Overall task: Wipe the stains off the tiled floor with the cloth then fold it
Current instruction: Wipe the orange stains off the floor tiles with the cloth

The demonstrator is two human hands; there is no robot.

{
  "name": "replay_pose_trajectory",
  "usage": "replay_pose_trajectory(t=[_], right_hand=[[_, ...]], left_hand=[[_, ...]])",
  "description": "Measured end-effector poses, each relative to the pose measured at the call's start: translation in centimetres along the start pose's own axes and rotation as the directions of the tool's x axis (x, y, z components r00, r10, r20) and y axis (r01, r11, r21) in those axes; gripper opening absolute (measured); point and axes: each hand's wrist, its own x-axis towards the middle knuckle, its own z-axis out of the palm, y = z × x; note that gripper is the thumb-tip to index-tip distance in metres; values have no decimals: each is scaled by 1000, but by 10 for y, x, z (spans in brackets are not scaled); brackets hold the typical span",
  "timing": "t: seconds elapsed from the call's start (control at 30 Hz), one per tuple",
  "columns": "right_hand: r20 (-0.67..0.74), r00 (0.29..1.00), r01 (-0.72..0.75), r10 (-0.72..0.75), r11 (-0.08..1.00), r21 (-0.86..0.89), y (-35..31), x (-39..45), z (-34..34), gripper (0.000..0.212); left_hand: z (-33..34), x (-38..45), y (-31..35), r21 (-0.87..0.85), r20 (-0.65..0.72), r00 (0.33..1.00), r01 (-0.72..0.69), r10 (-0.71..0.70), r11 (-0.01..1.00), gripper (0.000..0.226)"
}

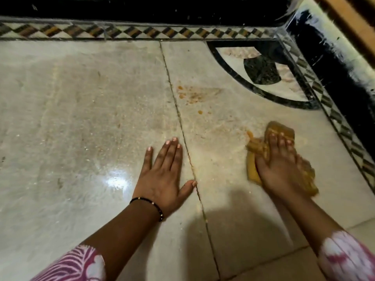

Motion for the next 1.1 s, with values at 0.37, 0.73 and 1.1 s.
replay_pose_trajectory(t=[0.37,0.73,1.1], right_hand=[[98,892,449,-442,891,-64,-7,-32,-1,72],[120,809,577,-575,817,20,-39,-1,8,67],[87,967,232,-240,968,98,-41,54,-4,65]], left_hand=[[-4,2,2,-14,8,1000,16,-16,1000,84],[-5,0,2,-8,22,1000,7,-7,1000,84],[-6,0,3,0,31,999,24,-24,1000,86]])
